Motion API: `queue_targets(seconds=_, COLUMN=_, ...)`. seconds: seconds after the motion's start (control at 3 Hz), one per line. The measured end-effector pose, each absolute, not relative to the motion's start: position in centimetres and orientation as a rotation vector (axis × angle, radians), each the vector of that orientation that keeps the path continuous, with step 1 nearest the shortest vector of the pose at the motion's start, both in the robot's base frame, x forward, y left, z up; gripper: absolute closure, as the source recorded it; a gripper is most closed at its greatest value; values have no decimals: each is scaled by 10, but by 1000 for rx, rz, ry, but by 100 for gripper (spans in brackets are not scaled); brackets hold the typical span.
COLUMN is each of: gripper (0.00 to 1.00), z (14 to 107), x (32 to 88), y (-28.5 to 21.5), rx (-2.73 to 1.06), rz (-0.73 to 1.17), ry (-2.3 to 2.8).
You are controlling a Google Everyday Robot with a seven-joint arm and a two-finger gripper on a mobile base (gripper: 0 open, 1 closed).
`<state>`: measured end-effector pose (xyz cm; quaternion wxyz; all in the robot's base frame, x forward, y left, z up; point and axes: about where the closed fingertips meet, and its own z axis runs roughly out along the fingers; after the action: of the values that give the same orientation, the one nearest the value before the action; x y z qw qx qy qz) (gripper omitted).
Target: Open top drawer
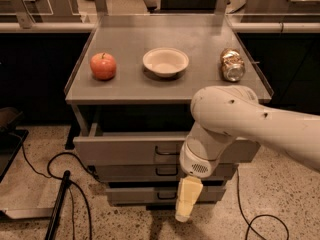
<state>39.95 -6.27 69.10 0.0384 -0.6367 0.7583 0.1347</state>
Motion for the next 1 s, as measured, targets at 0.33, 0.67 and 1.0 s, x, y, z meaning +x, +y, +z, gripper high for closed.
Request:
queue_targets(seconds=0.33, gripper=0, z=682, x=425, y=-47, rx=-1987, rz=391, ry=2282)
queue_targets(seconds=0.67, gripper=0, z=667, x=445, y=-32, rx=-2024, rz=393, ry=2257)
queue_targets(seconds=1.0, gripper=0, z=652, x=457, y=-23, rx=-2050, rz=409, ry=2255)
